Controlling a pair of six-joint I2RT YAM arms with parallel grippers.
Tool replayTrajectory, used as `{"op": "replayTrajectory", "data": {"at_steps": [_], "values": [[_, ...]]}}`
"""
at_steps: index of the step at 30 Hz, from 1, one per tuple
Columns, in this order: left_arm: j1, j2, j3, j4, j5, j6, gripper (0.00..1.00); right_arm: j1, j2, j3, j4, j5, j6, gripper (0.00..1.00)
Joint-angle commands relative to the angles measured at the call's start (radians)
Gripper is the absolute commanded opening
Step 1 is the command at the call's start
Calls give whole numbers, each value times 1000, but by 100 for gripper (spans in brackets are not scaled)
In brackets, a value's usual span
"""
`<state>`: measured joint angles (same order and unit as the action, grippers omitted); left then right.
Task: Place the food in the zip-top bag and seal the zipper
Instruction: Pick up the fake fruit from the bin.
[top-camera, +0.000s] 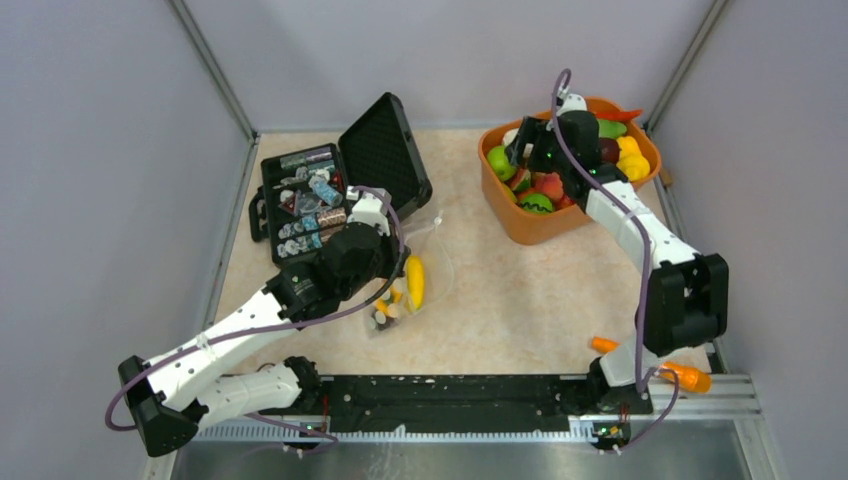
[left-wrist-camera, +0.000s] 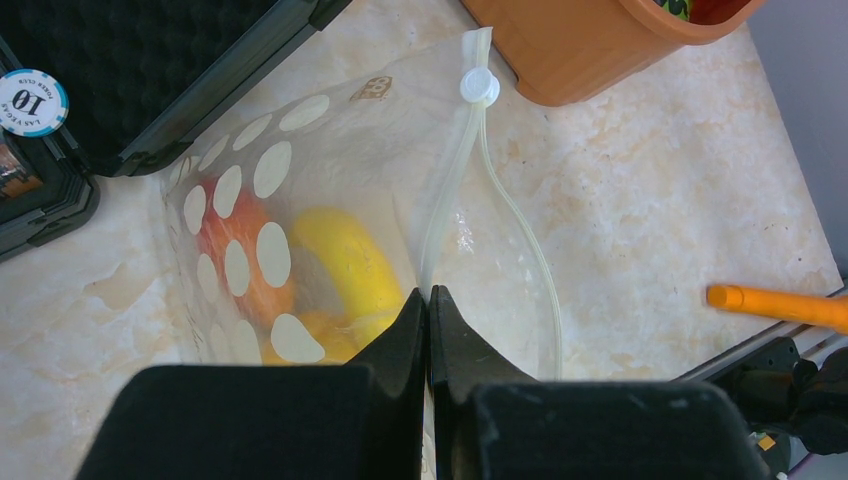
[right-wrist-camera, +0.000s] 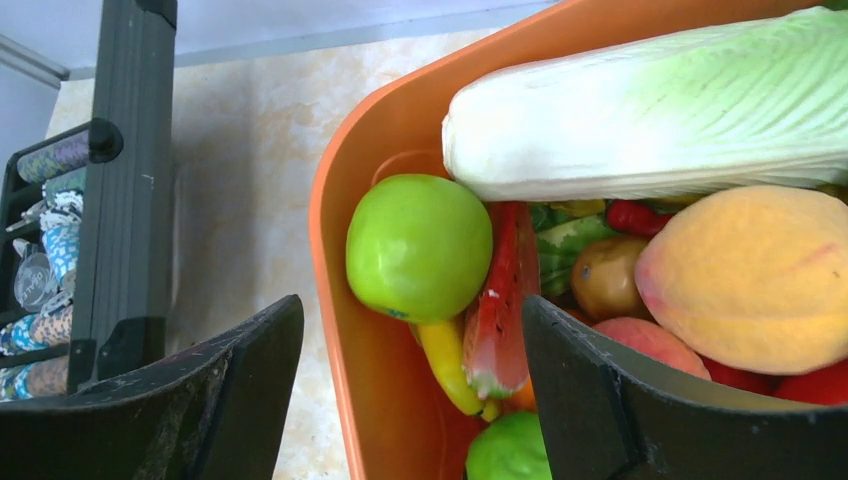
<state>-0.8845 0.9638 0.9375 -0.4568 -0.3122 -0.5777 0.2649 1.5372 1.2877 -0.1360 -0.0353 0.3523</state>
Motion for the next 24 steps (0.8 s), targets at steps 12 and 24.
{"op": "replayTrajectory", "data": {"at_steps": [12, 24], "values": [[-1, -29, -2, 13, -12, -13, 0, -33, 302, 261, -103, -189, 35, 86], [-1, -27, -11, 12, -19, -9, 0, -33, 311, 212, -23, -236, 71, 73]]}}
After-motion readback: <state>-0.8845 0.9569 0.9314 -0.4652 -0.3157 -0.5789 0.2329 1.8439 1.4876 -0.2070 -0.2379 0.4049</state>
